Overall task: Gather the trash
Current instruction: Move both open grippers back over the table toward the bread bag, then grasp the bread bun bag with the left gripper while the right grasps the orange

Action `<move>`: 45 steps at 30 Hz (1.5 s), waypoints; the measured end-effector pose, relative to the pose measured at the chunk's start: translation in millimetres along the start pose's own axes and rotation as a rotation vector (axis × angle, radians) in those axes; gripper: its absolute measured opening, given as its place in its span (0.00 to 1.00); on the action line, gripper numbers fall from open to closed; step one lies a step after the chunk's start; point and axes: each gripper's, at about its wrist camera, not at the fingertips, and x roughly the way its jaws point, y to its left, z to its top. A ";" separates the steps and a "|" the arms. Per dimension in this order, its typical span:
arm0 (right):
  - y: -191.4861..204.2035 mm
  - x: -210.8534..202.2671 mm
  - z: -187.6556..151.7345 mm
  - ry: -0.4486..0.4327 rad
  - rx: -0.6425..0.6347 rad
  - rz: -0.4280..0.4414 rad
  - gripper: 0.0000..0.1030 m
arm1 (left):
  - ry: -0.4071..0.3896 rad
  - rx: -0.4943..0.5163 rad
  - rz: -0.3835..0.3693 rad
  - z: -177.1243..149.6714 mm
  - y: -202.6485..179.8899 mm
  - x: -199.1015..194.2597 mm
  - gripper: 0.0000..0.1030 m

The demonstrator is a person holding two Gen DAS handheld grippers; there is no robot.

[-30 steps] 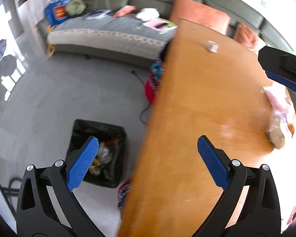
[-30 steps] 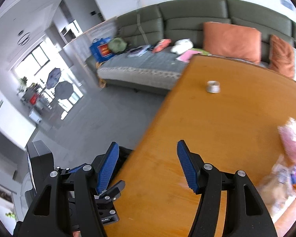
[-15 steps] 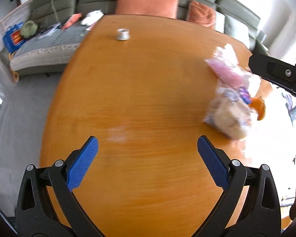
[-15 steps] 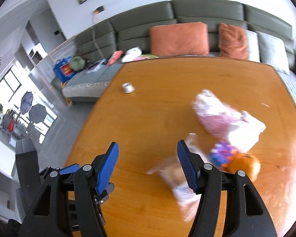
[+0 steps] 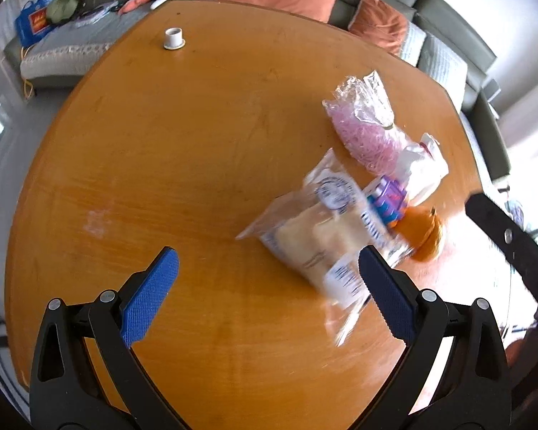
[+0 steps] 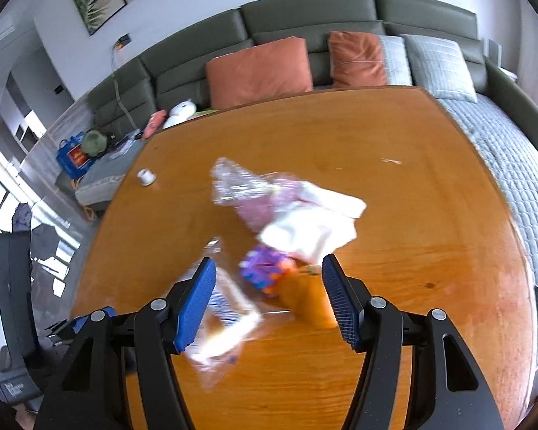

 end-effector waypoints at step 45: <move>-26.7 70.4 -8.3 0.145 -0.035 -0.099 0.55 | 0.090 0.086 -0.036 19.8 -21.6 70.6 0.80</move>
